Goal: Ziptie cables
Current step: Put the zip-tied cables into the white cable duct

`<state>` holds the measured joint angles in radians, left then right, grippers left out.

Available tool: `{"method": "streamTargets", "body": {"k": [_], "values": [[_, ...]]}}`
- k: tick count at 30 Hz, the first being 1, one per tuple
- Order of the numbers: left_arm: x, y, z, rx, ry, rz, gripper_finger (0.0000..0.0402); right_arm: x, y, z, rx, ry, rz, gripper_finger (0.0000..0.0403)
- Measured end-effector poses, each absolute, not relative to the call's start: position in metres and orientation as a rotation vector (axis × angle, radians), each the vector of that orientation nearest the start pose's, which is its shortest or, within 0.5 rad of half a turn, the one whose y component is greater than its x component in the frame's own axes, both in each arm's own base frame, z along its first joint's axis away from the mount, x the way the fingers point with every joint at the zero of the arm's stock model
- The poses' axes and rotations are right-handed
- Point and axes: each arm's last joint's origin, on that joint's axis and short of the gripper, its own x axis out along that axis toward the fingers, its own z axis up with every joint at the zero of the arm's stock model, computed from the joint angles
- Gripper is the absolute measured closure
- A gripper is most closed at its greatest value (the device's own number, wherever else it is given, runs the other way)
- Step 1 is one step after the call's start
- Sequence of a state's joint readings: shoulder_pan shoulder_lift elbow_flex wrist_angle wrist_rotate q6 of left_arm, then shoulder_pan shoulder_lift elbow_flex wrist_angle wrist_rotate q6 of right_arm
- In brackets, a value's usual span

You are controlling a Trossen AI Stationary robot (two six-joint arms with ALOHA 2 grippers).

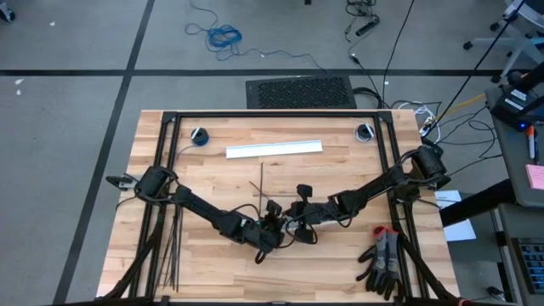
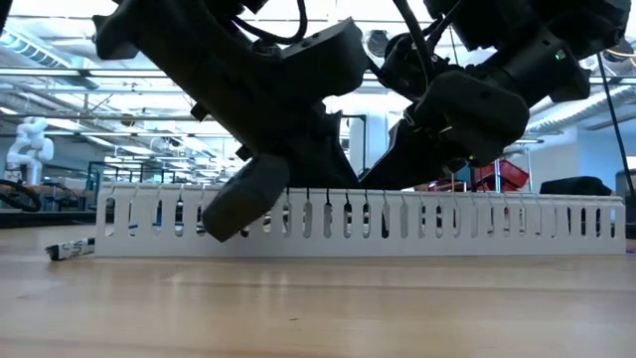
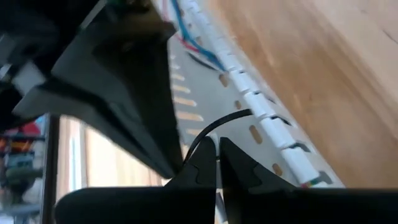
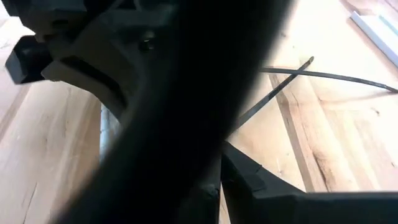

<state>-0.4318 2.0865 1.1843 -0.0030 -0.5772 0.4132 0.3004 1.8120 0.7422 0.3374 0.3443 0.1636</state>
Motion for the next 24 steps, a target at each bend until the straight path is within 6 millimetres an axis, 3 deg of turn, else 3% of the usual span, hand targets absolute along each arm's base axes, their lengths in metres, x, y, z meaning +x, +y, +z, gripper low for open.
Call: {"method": "streamTargets", "body": {"k": [12, 20, 24], "values": [[0.374, -0.156, 0.104, 0.860, 0.846, -0.106, 0.0398, 0.305, 0.080, 0.134, -0.226, 0.646, -0.145, 0.0403], [0.374, -0.156, 0.104, 0.863, 0.848, -0.115, 0.0398, 0.305, 0.075, 0.137, -0.291, 0.672, -0.116, 0.0403], [0.374, -0.156, 0.104, 0.882, 0.849, -0.131, 0.0398, 0.298, 0.074, 0.154, -0.325, 0.667, -0.104, 0.0403]]}}
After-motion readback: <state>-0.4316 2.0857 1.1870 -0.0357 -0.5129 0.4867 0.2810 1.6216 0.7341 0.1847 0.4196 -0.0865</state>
